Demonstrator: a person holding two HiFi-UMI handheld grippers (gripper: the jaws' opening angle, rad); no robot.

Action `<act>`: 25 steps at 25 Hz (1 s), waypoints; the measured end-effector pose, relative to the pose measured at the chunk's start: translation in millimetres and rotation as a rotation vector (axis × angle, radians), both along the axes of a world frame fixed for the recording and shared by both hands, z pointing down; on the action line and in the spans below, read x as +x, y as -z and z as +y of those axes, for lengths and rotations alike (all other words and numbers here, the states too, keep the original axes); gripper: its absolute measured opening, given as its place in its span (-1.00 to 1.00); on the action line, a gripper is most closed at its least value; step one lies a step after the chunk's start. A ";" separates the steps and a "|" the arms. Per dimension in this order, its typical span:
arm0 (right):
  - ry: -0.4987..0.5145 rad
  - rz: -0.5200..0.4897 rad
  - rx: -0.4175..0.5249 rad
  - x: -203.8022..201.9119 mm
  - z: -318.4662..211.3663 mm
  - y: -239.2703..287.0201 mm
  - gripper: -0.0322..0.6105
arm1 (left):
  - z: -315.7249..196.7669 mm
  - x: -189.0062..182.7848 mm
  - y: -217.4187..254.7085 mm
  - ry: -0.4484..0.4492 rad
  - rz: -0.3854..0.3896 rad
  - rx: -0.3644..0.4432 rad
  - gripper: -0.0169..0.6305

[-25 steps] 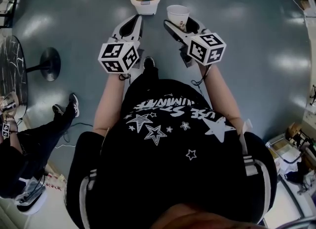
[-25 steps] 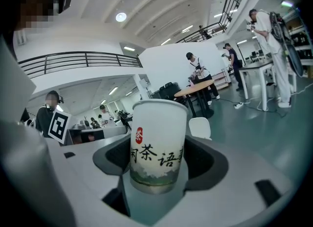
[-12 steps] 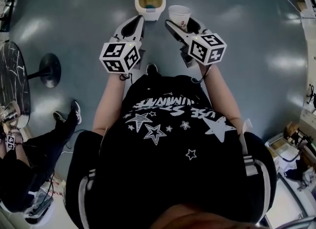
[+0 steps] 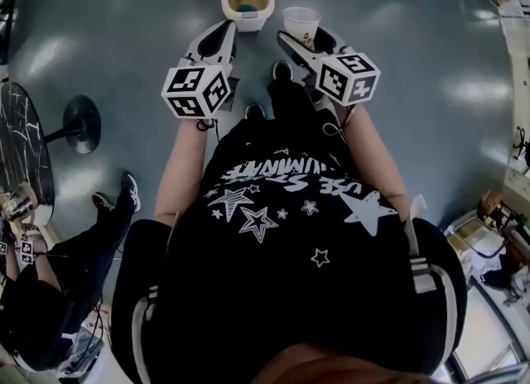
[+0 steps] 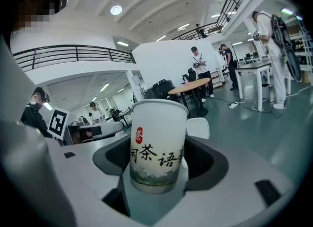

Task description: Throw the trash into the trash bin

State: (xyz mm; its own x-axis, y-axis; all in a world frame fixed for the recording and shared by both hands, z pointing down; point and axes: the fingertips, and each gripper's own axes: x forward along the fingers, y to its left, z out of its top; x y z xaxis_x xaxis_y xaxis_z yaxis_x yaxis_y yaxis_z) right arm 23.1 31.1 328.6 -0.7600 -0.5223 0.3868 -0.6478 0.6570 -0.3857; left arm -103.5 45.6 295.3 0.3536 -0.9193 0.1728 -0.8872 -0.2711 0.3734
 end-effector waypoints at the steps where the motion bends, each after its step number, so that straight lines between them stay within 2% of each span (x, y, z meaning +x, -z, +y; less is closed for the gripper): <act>1: 0.003 0.000 -0.004 -0.7 -3.3 -1.1 0.09 | -2.1 -0.7 0.6 0.002 -0.001 0.002 -0.91; 7: 0.020 -0.009 0.011 -12.5 -37.7 -3.9 0.09 | -23.1 -12.9 -0.4 0.040 -0.018 0.003 -0.91; 14: 0.078 0.006 -0.032 -25.6 -88.2 -19.0 0.09 | -62.6 -25.2 -15.8 0.100 -0.021 -0.055 -0.91; 18: 0.088 0.003 -0.062 -29.6 -117.2 -30.4 0.09 | -92.8 -20.3 -30.5 0.083 -0.032 -0.101 -0.91; 25: 0.088 -0.006 -0.100 -18.6 -180.1 -44.6 0.09 | -158.5 -3.5 -40.1 0.067 -0.079 -0.133 -0.91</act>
State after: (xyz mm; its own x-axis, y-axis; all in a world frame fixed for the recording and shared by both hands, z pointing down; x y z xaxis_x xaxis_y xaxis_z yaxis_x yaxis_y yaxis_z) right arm 4.5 -149.1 373.2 -0.8035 -0.4128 0.4289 -0.5870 0.6691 -0.4558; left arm -106.9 -113.0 335.5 0.2726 -0.9076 0.3193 -0.9297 -0.1630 0.3304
